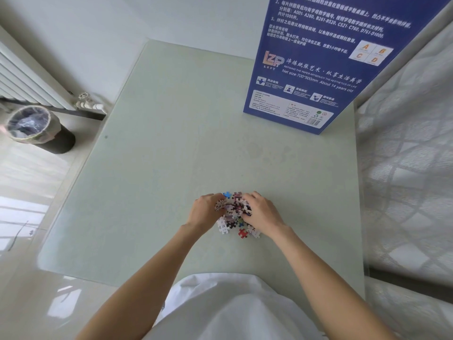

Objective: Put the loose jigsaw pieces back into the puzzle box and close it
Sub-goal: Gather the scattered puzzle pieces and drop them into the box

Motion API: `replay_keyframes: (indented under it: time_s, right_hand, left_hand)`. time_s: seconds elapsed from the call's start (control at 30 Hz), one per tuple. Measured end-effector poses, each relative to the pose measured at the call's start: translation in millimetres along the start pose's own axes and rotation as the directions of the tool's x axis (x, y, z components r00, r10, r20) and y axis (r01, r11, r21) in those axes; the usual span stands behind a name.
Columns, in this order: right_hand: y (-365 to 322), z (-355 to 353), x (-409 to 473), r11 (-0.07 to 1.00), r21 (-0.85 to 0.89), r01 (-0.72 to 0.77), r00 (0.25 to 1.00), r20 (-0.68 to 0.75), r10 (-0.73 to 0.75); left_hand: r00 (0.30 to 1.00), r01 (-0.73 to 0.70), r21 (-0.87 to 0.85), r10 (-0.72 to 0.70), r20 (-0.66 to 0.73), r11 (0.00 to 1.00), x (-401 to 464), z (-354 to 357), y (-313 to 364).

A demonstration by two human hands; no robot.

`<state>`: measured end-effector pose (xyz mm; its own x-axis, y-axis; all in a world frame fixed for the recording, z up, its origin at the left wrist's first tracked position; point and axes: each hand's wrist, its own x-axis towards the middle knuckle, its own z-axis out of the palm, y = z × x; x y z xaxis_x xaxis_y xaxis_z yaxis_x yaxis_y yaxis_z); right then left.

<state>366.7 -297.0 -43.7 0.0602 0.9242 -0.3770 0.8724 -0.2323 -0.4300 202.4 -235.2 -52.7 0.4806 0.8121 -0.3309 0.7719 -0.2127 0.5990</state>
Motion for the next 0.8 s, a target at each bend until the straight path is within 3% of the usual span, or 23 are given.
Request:
replay_keyframes:
  time_s: [0.17, 0.3, 0.5, 0.67, 0.8]
  right_hand:
    - [6, -6, -3, 0.991, 0.122, -0.049, 0.998, -0.037, 0.054]
    - [8, -7, -7, 0.992, 0.113, -0.049, 0.990, -0.125, 0.063]
    - [6, -15, -9, 0.984, 0.162, -0.072, 0.987, -0.130, 0.094]
    - [7, -58, -15, 0.959, 0.277, -0.051, 0.984, -0.149, 0.095]
    - [2, -133, -24, 0.945, 0.324, 0.042, 0.971, -0.234, 0.037]
  left_hand:
    - [1.000, 0.013, -0.018, -0.013, -0.005, 1.000, 3, -4, -5]
    - [0.999, 0.052, -0.017, -0.052, 0.012, 0.999, 6, -8, -6]
    - [0.998, 0.049, -0.027, -0.049, 0.029, 0.998, 9, -17, -1]
    - [0.996, -0.076, -0.050, 0.077, 0.033, 0.996, 14, -52, 27]
    - [0.964, -0.264, -0.054, 0.262, -0.043, 0.963, 32, -102, 71]
